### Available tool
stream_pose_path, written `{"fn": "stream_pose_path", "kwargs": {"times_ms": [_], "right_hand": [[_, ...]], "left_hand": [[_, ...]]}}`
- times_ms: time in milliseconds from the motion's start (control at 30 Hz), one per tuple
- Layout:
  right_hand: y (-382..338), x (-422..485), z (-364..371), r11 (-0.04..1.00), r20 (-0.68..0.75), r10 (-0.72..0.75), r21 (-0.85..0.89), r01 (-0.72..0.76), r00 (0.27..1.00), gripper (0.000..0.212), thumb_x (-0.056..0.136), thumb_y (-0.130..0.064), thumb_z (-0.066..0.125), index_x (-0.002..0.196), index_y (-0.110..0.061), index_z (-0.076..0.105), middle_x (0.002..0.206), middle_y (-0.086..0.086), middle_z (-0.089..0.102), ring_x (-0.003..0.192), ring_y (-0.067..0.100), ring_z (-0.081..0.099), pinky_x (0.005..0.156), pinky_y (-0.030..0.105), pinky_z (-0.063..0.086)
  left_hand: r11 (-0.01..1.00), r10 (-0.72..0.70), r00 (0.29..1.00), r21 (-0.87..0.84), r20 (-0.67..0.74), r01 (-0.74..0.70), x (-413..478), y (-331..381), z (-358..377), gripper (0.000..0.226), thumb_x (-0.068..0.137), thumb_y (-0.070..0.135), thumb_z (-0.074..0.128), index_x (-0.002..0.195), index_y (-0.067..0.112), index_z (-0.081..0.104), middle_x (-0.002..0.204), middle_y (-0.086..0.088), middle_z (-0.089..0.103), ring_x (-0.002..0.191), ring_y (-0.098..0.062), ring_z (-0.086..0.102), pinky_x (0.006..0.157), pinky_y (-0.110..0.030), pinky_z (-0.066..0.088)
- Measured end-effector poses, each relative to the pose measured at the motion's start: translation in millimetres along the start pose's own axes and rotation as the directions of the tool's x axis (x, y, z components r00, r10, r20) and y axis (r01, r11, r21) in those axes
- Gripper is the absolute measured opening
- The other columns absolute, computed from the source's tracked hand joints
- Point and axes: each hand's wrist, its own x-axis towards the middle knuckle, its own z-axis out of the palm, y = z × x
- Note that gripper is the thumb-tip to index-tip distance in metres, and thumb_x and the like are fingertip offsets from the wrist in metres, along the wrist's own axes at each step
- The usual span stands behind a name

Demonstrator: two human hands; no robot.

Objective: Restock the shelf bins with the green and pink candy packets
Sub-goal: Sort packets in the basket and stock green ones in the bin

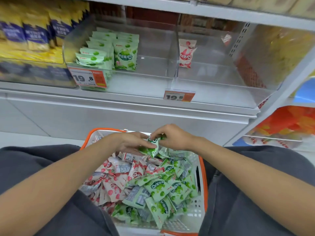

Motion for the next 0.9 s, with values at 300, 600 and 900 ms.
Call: {"fn": "stream_pose_path", "kwargs": {"times_ms": [300,600,900], "right_hand": [[1,21,-15,0.831,-0.054,0.283,0.512,-0.217,0.957,0.03,0.09,-0.031,0.068,0.099,-0.002,0.071,0.089,0.014,0.072,0.074,0.018,0.059,0.071,0.037,0.05],[-11,29,-42,0.729,-0.108,0.238,0.676,-0.104,0.965,0.023,0.088,-0.018,0.07,0.103,-0.001,0.073,0.097,0.01,0.074,0.087,0.015,0.068,0.084,0.031,0.058],[-59,84,-134,0.677,-0.437,0.239,0.715,0.174,0.867,0.013,0.091,-0.018,0.067,0.09,-0.005,0.07,0.088,0.01,0.073,0.073,0.016,0.069,0.069,0.025,0.059]], "left_hand": [[0.93,0.367,0.906,0.066,-0.21,-0.362,-8,13,1,0.052,0.069,0.003,0.085,0.115,0.015,0.064,0.104,-0.004,0.074,0.094,-0.016,0.072,0.077,-0.025,0.058],[0.841,0.538,0.8,0.235,-0.266,-0.487,-25,38,-14,0.041,0.065,0.002,0.088,0.098,0.018,0.068,0.088,0.007,0.073,0.079,-0.003,0.069,0.068,-0.018,0.055],[0.603,0.789,0.154,0.701,-0.595,-0.381,-75,109,-94,0.036,0.095,0.042,0.055,0.121,0.018,0.058,0.106,0.005,0.062,0.098,-0.013,0.058,0.08,-0.026,0.046]]}}
